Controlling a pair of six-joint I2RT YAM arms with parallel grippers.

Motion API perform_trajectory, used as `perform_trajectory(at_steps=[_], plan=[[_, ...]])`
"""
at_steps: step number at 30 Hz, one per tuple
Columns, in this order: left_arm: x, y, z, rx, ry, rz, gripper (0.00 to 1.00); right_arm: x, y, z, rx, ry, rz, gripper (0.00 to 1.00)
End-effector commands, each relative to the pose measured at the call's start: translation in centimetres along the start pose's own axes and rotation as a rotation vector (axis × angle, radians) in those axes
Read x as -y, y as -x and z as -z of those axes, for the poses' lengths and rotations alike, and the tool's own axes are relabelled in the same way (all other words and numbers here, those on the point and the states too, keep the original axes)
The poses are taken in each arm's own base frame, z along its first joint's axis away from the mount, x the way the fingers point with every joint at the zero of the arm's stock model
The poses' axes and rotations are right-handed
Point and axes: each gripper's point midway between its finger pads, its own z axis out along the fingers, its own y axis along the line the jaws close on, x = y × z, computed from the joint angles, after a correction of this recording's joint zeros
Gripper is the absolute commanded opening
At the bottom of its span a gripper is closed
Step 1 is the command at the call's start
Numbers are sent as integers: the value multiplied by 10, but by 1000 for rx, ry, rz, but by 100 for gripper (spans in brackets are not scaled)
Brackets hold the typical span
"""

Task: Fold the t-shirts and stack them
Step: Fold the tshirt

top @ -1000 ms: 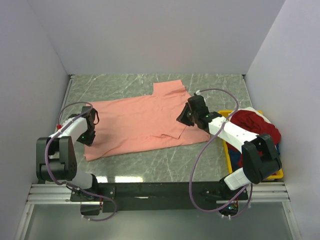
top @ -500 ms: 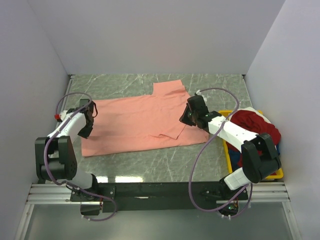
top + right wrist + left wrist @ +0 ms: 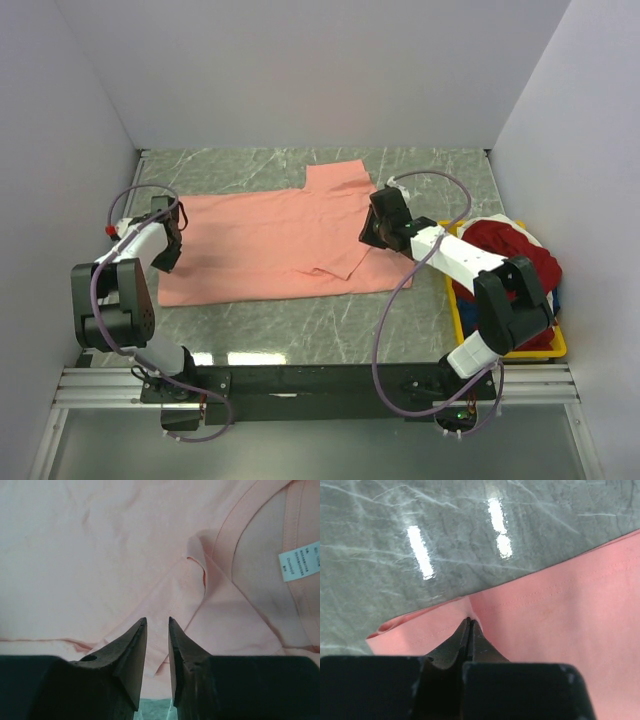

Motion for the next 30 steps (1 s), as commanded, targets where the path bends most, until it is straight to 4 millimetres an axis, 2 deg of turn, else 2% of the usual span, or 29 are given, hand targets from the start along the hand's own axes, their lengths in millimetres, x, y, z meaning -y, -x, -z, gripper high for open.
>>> perform_trajectory(at_steps=[1, 3, 7, 10, 15, 18, 19, 22, 27, 30], plan=[[5, -2, -7, -7, -28, -10, 1, -8, 20, -3, 52, -10, 22, 34], [10, -4, -7, -21, -57, -3, 1, 1, 11, -12, 22, -57, 20, 40], [13, -4, -7, -22, -75, -15, 1, 25, 17, -17, 57, -169, 43, 45], [16, -7, -7, -32, -97, -7, 1, 29, 27, -21, 65, -169, 25, 46], [18, -10, -10, -40, -108, -9, 1, 40, 31, -36, 60, -225, 19, 47], [20, -10, -11, -43, -111, -13, 1, 41, 39, -45, 64, -230, 10, 47], [22, -10, -11, -45, -119, -10, 1, 38, 47, -46, 75, -224, 7, 46], [24, -11, -11, -51, -125, -8, 1, 33, 53, -52, 71, -216, 2, 46], [25, -11, -9, -55, -133, -5, 1, 23, 56, -60, 51, -194, -8, 43], [26, -9, -9, -53, -135, -9, 1, 25, 56, -64, 48, -209, -14, 40]])
